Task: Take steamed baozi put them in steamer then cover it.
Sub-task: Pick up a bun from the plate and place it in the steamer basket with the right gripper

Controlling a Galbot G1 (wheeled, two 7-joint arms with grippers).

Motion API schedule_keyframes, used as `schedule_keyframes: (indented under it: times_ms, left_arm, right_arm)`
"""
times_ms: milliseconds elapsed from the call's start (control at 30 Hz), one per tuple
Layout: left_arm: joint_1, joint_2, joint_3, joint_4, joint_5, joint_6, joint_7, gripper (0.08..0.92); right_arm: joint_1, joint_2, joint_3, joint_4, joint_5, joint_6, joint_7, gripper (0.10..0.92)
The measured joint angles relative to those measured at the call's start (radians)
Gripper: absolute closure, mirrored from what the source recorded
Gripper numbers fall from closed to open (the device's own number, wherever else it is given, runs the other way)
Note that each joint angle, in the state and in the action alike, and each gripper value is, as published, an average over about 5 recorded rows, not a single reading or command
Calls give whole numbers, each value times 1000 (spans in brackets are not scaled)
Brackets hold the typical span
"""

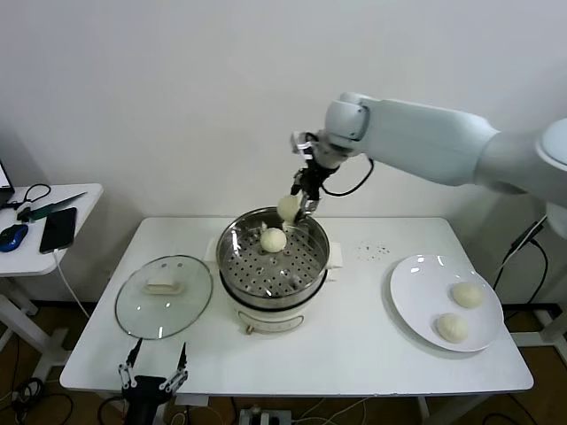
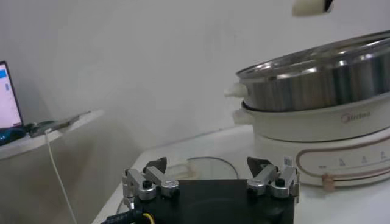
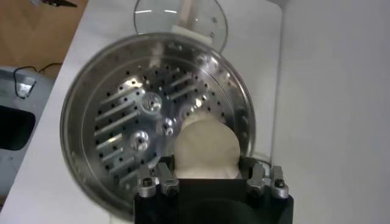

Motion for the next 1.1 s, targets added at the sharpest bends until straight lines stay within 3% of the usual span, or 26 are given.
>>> schedule_keyframes:
  times_ms: [867,1100]
  left_arm:
    - [-18,9,-1,20,1,-12,-2,177]
    - [-22,11,-5,24,1,-12,-2,177]
  right_arm:
    - [-168,191,-60,-74,9,-31,82,325]
    - [-175,190,-58,-78,-2,-38,82,214]
